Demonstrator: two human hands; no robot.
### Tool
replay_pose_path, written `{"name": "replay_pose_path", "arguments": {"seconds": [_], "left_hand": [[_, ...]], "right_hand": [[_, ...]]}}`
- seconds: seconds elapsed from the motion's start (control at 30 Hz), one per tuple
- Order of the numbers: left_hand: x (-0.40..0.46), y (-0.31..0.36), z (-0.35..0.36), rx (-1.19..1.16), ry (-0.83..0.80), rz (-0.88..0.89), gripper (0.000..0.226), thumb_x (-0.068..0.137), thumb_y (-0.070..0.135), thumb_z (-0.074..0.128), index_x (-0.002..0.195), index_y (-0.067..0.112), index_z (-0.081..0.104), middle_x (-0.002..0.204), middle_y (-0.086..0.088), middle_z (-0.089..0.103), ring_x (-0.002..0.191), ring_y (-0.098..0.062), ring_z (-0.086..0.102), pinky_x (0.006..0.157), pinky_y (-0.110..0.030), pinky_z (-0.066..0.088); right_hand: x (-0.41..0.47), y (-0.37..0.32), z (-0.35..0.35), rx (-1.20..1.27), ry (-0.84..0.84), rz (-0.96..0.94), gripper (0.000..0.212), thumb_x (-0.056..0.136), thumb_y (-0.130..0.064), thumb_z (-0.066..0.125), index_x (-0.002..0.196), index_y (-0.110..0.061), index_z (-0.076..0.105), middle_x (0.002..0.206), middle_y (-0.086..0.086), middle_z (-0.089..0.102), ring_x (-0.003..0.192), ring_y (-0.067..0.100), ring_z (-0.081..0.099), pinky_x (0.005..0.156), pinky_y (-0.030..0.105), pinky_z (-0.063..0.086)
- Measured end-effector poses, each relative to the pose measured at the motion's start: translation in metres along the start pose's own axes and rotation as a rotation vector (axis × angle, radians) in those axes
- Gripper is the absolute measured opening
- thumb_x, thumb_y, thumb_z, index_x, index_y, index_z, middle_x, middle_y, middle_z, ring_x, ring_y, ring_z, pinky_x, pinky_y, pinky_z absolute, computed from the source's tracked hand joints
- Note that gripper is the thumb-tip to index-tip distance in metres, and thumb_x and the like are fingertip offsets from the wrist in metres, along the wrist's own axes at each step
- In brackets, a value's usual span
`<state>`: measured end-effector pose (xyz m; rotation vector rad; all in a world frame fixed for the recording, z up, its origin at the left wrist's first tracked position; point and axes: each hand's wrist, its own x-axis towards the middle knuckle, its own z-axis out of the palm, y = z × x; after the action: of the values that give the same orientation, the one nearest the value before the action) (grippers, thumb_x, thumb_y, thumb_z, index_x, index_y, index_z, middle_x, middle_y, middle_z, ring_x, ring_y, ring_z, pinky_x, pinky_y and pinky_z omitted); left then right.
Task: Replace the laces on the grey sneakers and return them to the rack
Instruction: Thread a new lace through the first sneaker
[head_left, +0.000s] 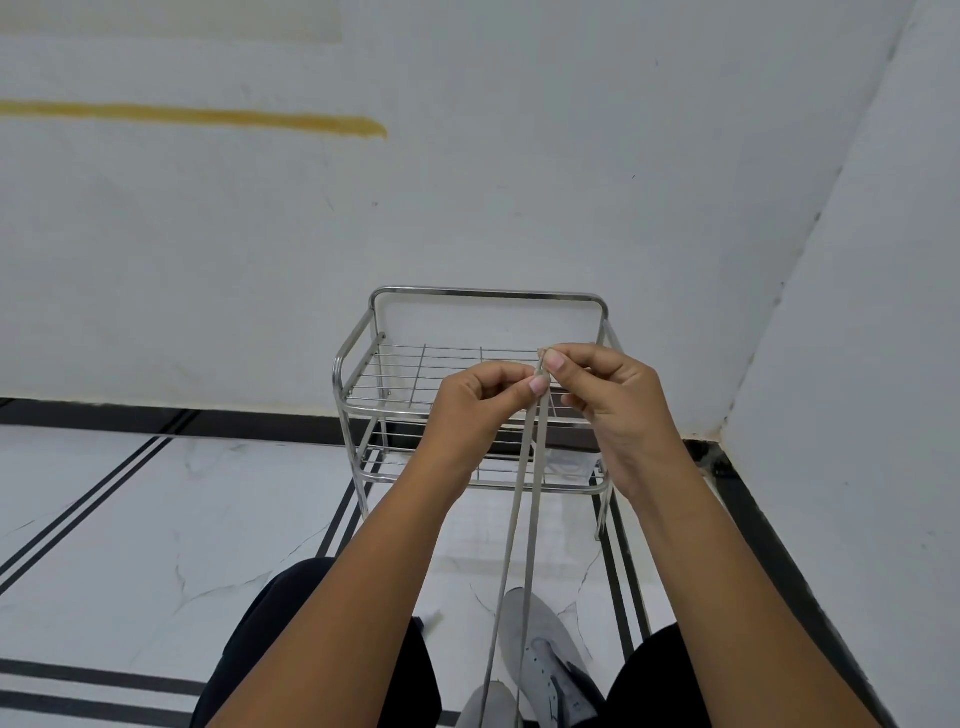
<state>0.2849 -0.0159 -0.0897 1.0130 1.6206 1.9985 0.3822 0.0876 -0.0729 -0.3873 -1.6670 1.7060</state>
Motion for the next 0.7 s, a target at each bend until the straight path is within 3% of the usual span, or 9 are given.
{"name": "replay_pose_path", "arguments": {"seconds": [0.37,0.7], "left_hand": [[0.0021,0.001,-0.0029,0.075,0.045,0.031,0.004,0.086,0.019,0.07,0.085,0.016,0.072,0.079,0.005,0.068,0.079,-0.004,0.062,0.074,-0.011,0.05],[0.0052,-0.0005,-0.0041,0.083,0.064,0.043,0.002,0.086,0.017,0.07,0.087,0.016,0.071,0.077,0.01,0.069,0.078,0.001,0.064,0.072,-0.011,0.049]], "right_hand": [[0.0021,0.0026,-0.0034,0.032,0.01,0.021,0.017,0.085,-0.023,0.071,0.099,-0.017,0.076,0.102,-0.002,0.074,0.094,0.007,0.064,0.076,0.026,0.046],[0.0039,0.0057,-0.0061,-0.029,-0.003,-0.004,0.017,0.085,-0.024,0.071,0.1,-0.019,0.075,0.095,-0.006,0.073,0.088,0.006,0.063,0.074,0.025,0.05]]}}
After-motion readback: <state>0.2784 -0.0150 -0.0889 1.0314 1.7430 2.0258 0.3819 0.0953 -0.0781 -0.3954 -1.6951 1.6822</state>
